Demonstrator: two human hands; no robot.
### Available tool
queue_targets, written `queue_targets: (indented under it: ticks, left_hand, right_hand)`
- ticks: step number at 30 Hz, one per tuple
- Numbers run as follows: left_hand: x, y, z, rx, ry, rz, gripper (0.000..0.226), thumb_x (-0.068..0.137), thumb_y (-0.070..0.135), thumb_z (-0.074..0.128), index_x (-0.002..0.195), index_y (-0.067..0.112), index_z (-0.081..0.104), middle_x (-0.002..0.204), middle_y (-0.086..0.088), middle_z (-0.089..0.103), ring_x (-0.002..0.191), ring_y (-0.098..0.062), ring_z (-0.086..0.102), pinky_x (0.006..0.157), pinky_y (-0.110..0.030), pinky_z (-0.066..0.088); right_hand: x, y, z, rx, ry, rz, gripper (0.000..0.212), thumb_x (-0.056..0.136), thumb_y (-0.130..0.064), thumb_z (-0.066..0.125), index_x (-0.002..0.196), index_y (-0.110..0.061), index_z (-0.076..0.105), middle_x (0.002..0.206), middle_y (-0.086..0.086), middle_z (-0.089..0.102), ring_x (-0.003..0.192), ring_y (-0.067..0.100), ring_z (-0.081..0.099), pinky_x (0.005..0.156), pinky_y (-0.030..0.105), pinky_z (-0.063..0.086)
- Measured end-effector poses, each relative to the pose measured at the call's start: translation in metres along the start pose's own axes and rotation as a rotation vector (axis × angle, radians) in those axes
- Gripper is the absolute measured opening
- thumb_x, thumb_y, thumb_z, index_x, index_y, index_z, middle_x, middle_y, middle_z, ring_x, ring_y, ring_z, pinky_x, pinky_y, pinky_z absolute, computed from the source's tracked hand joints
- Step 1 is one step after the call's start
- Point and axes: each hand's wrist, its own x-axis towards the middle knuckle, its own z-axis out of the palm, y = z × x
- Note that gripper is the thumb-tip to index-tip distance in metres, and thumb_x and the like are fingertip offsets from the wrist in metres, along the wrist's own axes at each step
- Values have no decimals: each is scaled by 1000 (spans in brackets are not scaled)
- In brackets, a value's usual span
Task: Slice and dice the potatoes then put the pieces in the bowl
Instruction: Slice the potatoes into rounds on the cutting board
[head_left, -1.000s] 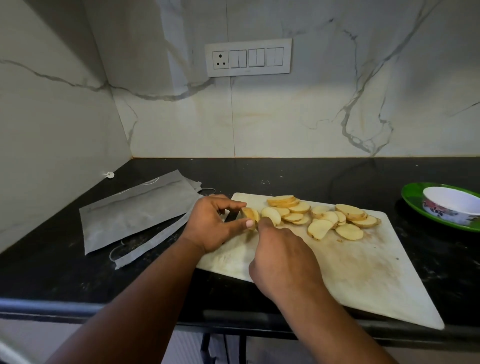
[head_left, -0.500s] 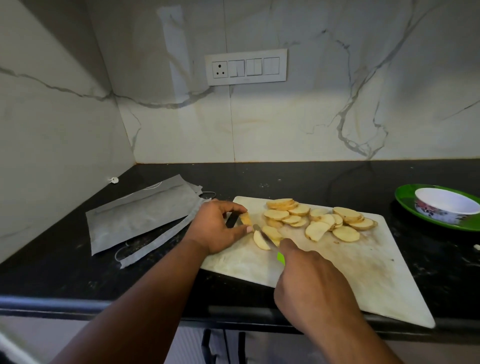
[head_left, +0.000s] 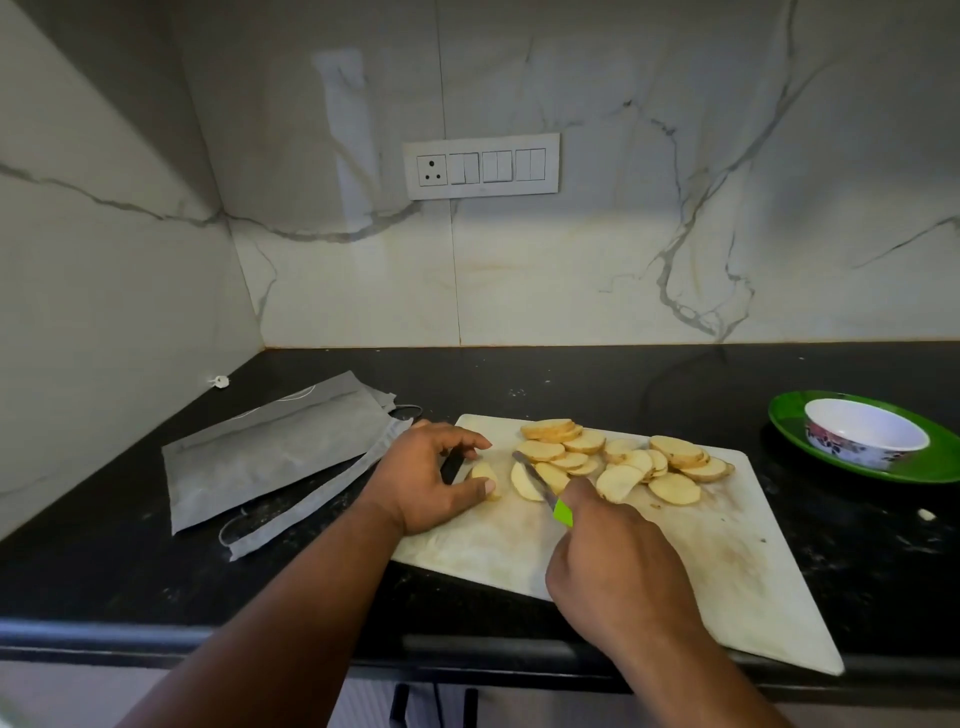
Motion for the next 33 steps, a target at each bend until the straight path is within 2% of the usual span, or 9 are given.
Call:
queue_targets:
  ticks: [4, 6, 9, 14, 18, 23, 27, 31, 33]
  left_hand:
    - [-1, 2, 3, 94, 57, 102, 52, 74, 75, 70, 113, 40, 74, 105, 27, 65, 103, 4, 52, 81, -20, 44]
    - [-1, 5, 6, 159, 60, 215, 45, 79, 72, 69, 107, 38, 77, 103, 25, 69, 103, 0, 53, 80, -22, 47]
    - [0, 12, 9, 193, 15, 318, 34, 85, 63, 71, 105, 37, 81, 107, 23, 73, 103, 2, 52, 81, -12, 40]
    - [3, 18, 12, 188, -18, 277, 19, 90, 51, 72, 103, 40, 82, 107, 26, 74, 100, 1, 54, 82, -24, 49]
    - [4, 23, 16, 213, 2, 244, 21, 87, 50, 69, 96, 36, 82, 99, 25, 75, 98, -5, 58, 84, -34, 55]
    - [5, 19, 18, 227, 12, 231, 18, 88, 50, 72, 96, 37, 82, 100, 26, 75, 100, -5, 56, 85, -34, 55]
    - [5, 18, 18, 235, 18, 241, 17, 90, 51, 73, 95, 38, 81, 98, 27, 74, 100, -2, 53, 85, -30, 52]
    - [3, 18, 18, 218, 2, 256, 17, 90, 49, 73, 96, 36, 81, 99, 28, 73, 99, -2, 53, 85, -32, 53]
    - [2, 18, 15, 196, 3, 256, 15, 89, 46, 77, 98, 35, 82, 100, 28, 73, 101, 0, 55, 87, -27, 52]
  right_hand:
    - [6, -2, 3, 35, -14, 12, 31, 94, -31, 52, 124, -35, 45, 92, -12, 63, 77, 7, 59, 62, 22, 50]
    - [9, -1, 4, 56, -26, 16, 29, 94, -30, 53, 122, -35, 46, 92, -13, 62, 77, 7, 58, 60, 21, 47]
    - [13, -3, 6, 50, -40, 9, 32, 92, -28, 55, 123, -35, 48, 96, -12, 63, 77, 9, 56, 60, 20, 44]
    - [12, -8, 9, -24, -44, -35, 44, 90, -24, 55, 131, -33, 44, 102, -6, 64, 78, 14, 54, 63, 24, 42]
    - [13, -6, 7, -81, -53, -53, 47, 90, -22, 53, 134, -33, 44, 103, -5, 65, 87, 16, 61, 64, 25, 41]
    - [-1, 4, -4, -122, -62, -75, 46, 89, -24, 52, 132, -37, 45, 102, -8, 65, 83, 13, 60, 64, 23, 43]
    - [-15, 13, -19, -146, -102, -68, 41, 87, -28, 54, 125, -38, 46, 88, -10, 57, 76, 11, 54, 64, 23, 45]
    - [-21, 20, -39, -127, -67, -62, 44, 89, -34, 54, 131, -41, 45, 106, -12, 63, 94, 9, 61, 70, 21, 43]
    - [-23, 21, -42, -77, -32, -68, 40, 92, -36, 52, 131, -43, 42, 96, -13, 60, 81, 7, 55, 63, 18, 38]
